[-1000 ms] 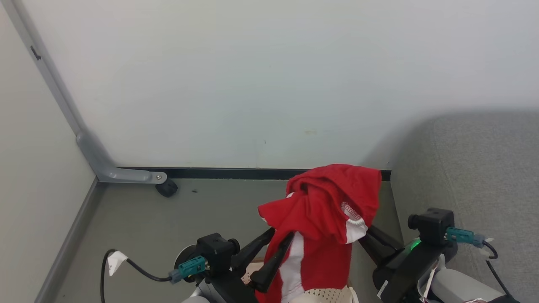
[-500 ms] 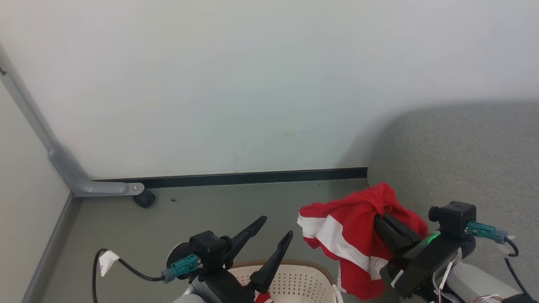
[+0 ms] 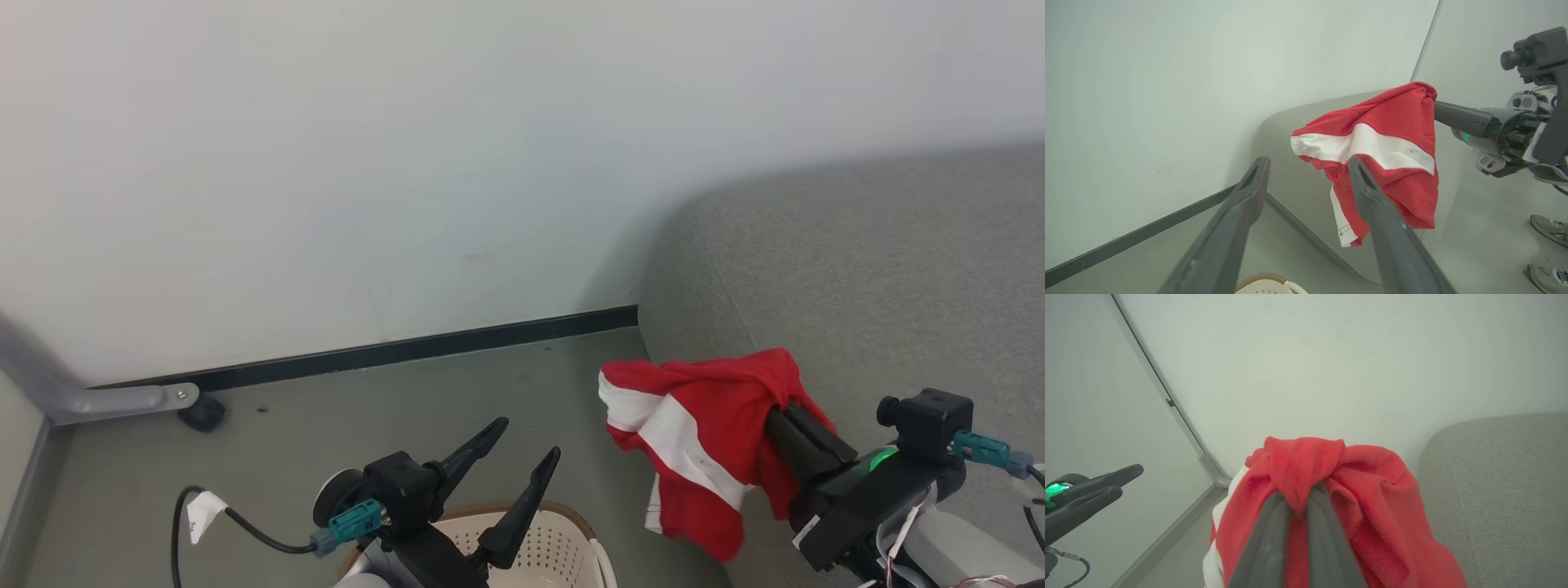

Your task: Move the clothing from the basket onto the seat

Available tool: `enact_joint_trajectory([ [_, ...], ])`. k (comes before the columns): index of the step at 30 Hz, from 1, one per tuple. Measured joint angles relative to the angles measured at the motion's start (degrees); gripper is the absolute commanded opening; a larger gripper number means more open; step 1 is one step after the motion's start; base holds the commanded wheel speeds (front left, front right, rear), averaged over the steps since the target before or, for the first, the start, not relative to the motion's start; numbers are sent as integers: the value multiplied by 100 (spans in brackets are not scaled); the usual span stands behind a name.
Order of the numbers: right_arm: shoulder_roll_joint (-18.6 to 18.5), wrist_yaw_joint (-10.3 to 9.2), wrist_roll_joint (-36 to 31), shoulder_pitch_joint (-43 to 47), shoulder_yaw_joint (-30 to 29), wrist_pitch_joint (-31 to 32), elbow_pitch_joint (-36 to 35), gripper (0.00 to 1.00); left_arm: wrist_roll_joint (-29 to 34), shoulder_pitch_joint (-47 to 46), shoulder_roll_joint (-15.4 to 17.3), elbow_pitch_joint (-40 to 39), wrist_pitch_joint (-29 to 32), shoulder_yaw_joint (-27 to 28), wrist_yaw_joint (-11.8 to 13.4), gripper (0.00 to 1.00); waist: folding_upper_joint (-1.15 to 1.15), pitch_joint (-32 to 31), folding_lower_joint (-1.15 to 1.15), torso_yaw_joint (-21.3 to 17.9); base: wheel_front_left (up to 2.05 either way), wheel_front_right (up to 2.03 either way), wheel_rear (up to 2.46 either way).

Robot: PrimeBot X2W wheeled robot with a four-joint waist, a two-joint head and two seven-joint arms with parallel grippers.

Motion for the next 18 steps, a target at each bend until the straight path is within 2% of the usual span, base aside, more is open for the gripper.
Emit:
enact_joint_trajectory([
  [18,2,0,-274,242,-561,-1,-98,0,310,-14,-1,0,0,22,2,100,0,198,0,-792,0,0,0],
])
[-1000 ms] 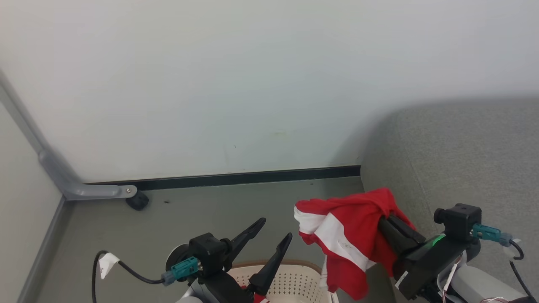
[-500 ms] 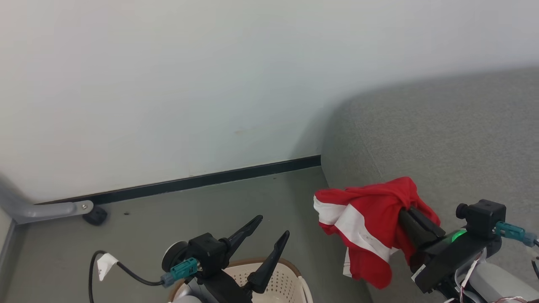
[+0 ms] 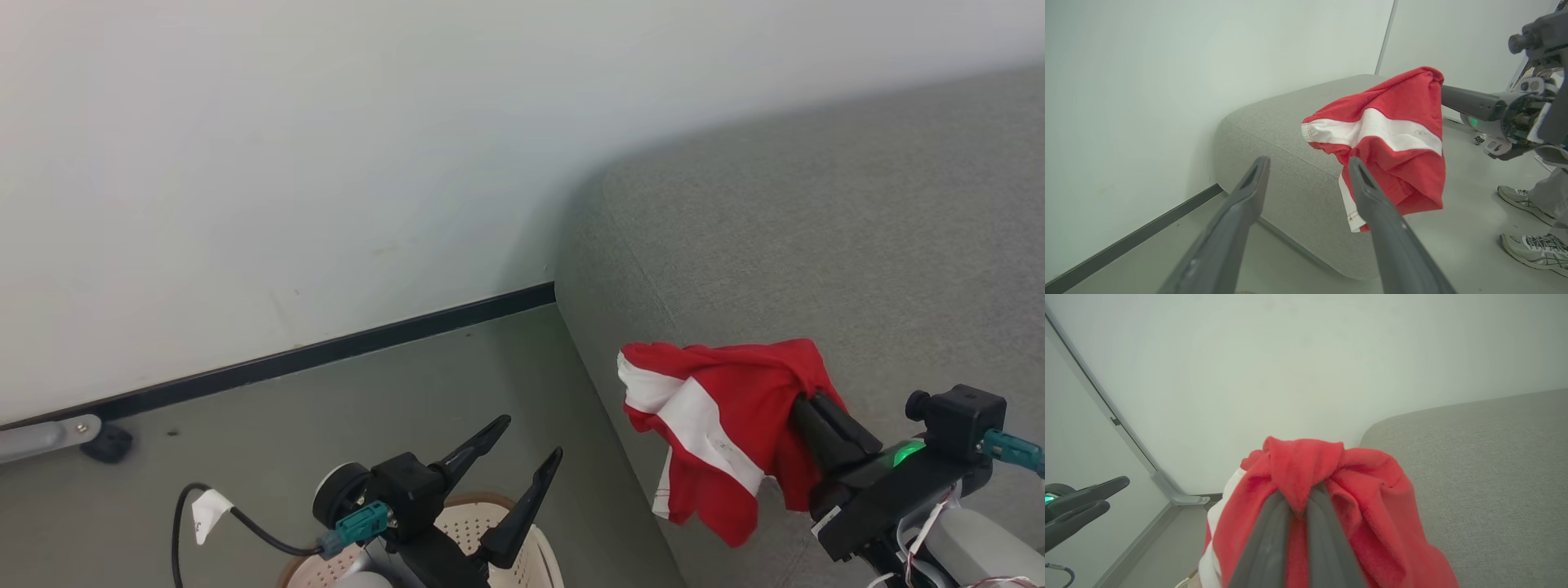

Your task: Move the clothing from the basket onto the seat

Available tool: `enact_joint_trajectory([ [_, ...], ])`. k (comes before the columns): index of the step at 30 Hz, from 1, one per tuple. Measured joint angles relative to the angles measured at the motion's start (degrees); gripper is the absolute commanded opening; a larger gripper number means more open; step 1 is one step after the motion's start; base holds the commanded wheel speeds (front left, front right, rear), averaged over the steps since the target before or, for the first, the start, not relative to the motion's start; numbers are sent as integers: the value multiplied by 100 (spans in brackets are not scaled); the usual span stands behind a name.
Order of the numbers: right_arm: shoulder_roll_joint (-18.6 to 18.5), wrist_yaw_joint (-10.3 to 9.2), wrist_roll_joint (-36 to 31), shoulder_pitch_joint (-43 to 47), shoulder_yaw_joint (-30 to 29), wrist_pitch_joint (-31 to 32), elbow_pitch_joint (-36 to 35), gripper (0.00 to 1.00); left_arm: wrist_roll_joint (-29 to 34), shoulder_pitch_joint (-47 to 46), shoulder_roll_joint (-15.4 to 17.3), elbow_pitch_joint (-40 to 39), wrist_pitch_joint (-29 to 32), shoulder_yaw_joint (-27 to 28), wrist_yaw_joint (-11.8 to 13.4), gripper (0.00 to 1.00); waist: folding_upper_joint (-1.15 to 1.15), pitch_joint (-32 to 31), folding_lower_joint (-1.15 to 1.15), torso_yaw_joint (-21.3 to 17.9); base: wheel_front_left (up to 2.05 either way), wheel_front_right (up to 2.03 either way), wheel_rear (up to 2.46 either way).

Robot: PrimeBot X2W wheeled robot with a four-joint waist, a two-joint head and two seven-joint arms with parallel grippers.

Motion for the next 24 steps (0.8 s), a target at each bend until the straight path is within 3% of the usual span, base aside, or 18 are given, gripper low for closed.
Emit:
enact_joint_trajectory([
  [24,-11,0,-316,330,-435,-3,-123,0,110,-20,-158,80,0,14,-11,100,0,6,0,-657,0,0,0],
])
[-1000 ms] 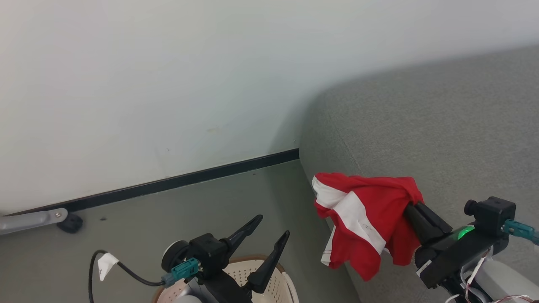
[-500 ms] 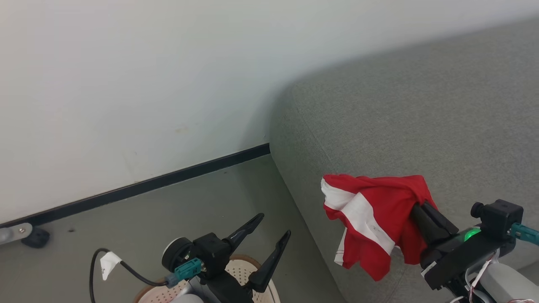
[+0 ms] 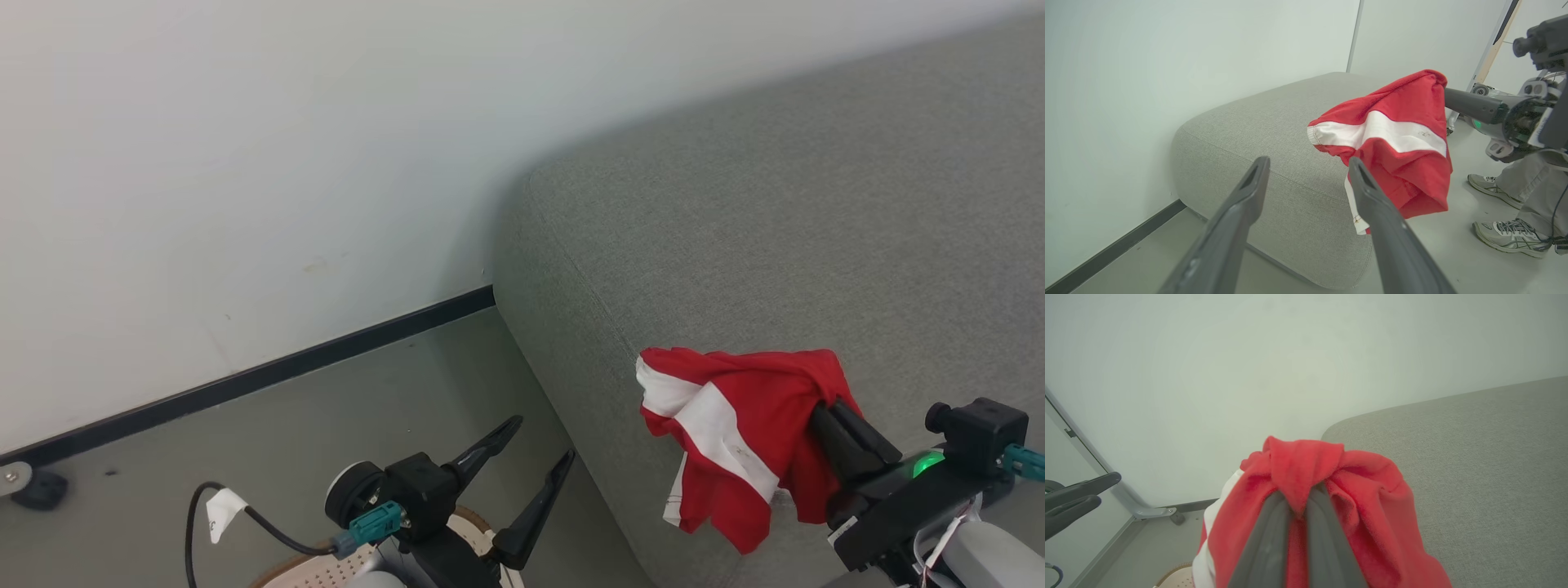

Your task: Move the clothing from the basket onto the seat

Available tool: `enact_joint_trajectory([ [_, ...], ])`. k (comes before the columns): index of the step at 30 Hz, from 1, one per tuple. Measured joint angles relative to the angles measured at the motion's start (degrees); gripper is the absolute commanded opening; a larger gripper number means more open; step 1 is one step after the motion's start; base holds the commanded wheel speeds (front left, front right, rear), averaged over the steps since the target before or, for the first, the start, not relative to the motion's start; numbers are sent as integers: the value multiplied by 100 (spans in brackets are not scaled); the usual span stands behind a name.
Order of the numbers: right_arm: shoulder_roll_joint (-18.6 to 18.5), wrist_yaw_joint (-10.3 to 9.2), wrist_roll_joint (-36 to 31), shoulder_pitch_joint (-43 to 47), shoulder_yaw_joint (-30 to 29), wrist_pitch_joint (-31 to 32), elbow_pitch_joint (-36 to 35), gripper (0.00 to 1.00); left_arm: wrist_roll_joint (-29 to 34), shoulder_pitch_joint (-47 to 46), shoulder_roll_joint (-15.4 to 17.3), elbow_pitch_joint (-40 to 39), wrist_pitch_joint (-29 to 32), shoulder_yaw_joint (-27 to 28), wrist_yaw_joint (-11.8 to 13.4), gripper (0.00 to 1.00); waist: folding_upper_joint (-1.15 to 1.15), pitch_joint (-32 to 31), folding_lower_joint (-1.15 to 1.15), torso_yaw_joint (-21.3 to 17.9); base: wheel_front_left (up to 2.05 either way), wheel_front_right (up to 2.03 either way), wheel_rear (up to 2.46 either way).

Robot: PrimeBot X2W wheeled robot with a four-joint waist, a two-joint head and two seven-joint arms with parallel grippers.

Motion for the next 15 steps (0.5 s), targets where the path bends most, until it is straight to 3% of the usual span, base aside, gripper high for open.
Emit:
enact_joint_trajectory([
  [15,-370,0,-11,-277,-525,-1,-208,0,71,-16,-48,16,0,-47,-47,100,0,261,0,73,0,0,0],
])
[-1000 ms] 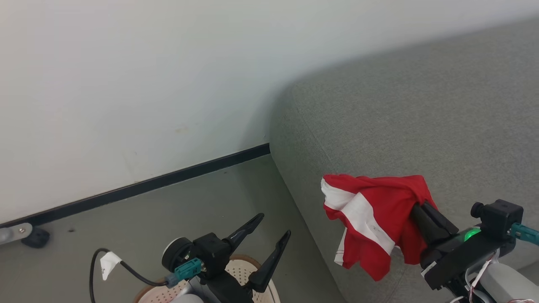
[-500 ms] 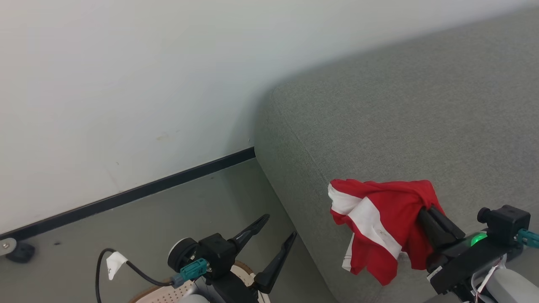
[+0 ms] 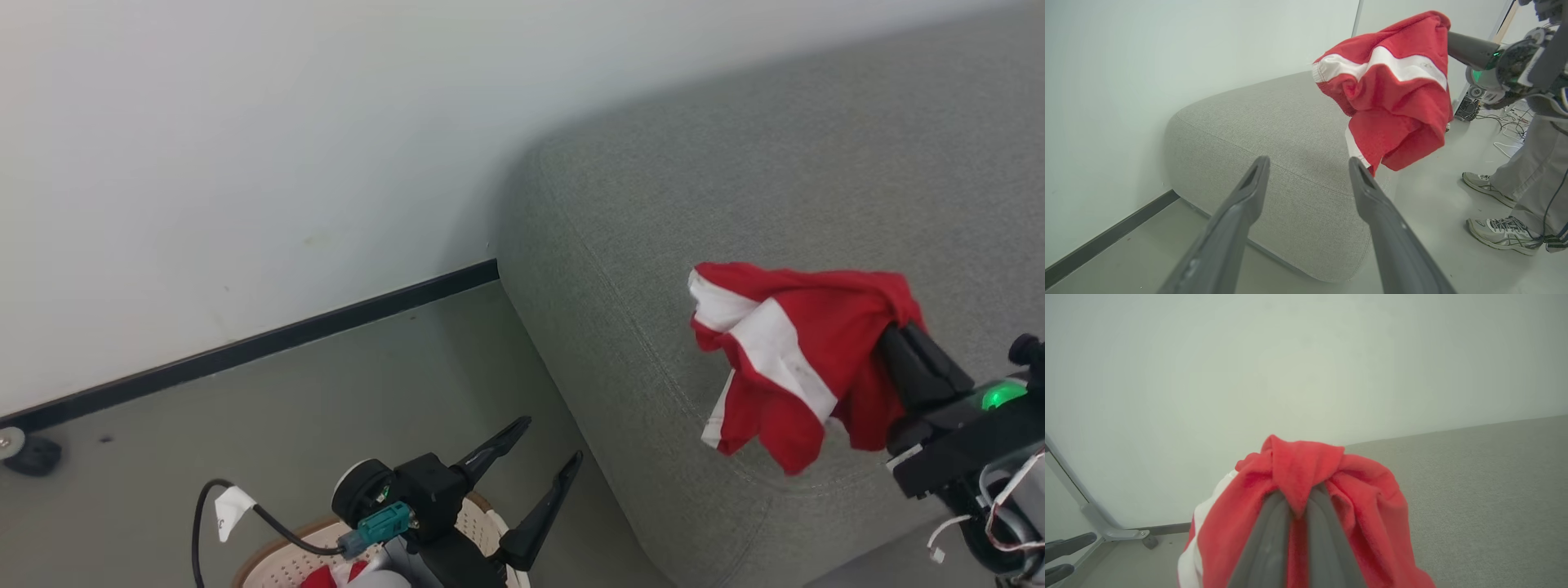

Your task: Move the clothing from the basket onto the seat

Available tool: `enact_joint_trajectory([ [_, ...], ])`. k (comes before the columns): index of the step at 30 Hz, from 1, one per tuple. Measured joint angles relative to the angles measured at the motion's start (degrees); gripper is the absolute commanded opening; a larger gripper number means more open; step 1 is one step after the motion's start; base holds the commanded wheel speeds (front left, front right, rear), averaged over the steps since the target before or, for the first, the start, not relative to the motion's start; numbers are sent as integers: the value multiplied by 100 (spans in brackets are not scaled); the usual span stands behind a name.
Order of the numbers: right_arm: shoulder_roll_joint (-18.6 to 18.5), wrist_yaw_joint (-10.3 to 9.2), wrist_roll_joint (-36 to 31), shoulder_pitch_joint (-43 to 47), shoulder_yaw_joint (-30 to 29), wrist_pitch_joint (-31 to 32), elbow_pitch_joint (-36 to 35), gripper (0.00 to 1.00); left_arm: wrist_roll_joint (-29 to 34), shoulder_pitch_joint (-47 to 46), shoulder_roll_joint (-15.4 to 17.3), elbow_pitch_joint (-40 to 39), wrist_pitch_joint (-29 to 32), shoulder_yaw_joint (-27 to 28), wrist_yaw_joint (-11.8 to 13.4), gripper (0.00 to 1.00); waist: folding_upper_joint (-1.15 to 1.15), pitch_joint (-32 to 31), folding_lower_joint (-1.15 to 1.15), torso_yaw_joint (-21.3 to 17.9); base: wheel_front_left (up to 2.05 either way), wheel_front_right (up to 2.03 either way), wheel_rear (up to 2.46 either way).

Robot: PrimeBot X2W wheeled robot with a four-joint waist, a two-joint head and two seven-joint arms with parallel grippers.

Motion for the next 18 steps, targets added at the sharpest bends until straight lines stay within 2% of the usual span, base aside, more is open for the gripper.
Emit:
enact_joint_trajectory([
  [10,-374,0,168,-812,-434,-1,62,0,218,-243,75,-122,7,-76,-1,100,0,464,1,174,0,0,0],
  [18,-772,0,369,-1555,-716,-9,522,0,336,-641,146,-296,126,-71,0,100,0,1030,2,391,0,0,0],
])
